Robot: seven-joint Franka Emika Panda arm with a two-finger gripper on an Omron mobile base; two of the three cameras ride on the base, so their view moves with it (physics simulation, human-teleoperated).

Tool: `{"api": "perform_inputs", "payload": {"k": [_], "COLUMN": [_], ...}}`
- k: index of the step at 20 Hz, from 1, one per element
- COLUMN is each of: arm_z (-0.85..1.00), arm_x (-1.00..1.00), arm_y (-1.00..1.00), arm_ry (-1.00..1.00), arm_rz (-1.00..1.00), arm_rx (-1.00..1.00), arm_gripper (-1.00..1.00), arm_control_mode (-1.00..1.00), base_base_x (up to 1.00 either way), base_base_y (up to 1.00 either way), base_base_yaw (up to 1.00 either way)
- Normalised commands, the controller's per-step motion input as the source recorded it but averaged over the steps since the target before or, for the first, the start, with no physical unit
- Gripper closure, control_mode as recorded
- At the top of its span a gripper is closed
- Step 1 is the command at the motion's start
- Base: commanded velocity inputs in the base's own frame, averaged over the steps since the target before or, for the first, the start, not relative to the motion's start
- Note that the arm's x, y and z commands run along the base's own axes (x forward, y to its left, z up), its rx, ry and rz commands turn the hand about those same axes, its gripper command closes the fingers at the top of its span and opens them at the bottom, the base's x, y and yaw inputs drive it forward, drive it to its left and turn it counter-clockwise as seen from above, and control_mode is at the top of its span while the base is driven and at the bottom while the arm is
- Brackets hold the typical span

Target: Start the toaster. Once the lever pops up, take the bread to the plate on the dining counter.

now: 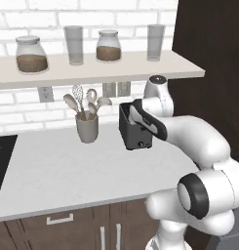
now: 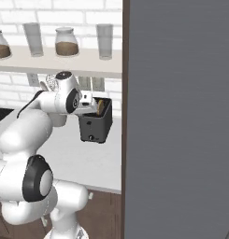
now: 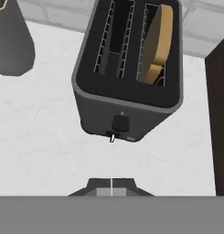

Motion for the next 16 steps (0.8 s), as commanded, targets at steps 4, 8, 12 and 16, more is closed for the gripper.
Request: {"api": "perform_inputs", "payload": {"k": [4,8,12,16], "arm_z": [-0.24,-0.24,-0.29,-0.29], "arm_x": [0.17,0.24,0.29,0.24], "arm_y": [-0.03,0.0,0.0,0.0], "arm_ry": [0.0,0.0,0.0,0.0], "arm_rz": [-0.04,-0.03,-0.01,-0.01], "arm_rx": [0.0,0.0,0.0,0.0], "arm_gripper": [1.0,1.0,1.0,1.0], "arm_control_mode": [-1.0,-1.0,-1.0,-1.0], "base_base_x": [0.0,0.0,0.0,0.0], "base_base_y": [0.0,0.0,0.0,0.0], "base_base_yaw": [0.0,0.0,0.0,0.0]}}
